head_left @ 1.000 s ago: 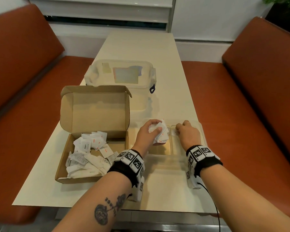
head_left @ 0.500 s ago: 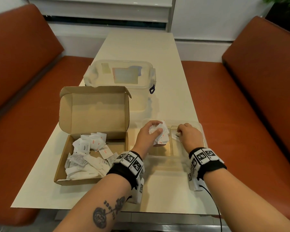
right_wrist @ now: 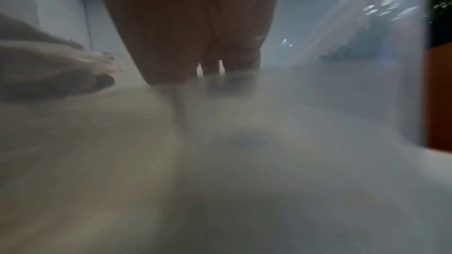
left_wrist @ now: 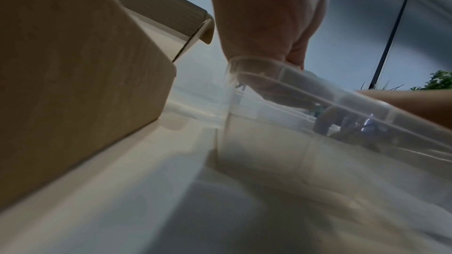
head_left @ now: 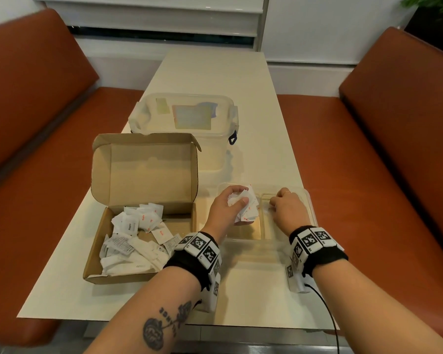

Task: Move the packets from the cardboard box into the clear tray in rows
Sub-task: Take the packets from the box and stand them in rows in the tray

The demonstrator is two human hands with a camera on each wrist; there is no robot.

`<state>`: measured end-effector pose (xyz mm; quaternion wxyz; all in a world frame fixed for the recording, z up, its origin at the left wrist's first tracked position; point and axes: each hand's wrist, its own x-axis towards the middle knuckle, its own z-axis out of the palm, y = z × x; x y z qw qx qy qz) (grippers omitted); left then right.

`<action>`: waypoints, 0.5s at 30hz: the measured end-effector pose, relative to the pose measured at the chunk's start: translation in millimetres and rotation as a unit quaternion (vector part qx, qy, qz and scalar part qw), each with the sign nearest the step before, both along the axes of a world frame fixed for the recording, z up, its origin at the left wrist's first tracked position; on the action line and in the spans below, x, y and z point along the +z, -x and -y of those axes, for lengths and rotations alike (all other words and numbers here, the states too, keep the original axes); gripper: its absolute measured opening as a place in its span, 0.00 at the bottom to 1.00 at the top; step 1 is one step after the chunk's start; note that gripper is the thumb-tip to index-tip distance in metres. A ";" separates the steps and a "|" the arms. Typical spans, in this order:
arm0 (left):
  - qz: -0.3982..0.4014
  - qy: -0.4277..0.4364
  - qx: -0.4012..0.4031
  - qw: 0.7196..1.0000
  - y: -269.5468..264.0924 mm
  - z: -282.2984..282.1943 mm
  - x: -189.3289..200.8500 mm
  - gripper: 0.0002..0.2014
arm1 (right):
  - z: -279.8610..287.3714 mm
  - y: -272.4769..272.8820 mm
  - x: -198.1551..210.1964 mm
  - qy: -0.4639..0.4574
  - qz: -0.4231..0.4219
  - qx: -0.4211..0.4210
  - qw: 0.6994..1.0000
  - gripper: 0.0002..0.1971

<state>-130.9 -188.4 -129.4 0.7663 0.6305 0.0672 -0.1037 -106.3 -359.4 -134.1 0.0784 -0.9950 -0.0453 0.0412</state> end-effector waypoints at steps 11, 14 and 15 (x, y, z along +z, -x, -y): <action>0.019 -0.036 0.001 0.999 -0.1 2.2 2.9 0.11 | -9.3 -28.0 33.4 0.084 -0.031 0.118 0.989 0.08; 0.007 -0.024 0.002 1.000 1.5 1.6 5.4 0.11 | -10.5 -29.2 39.5 0.070 -0.108 0.098 0.987 0.08; 0.004 -0.024 0.003 1.000 2.3 1.1 6.2 0.10 | -10.2 -29.1 42.3 0.061 -0.112 0.090 0.988 0.08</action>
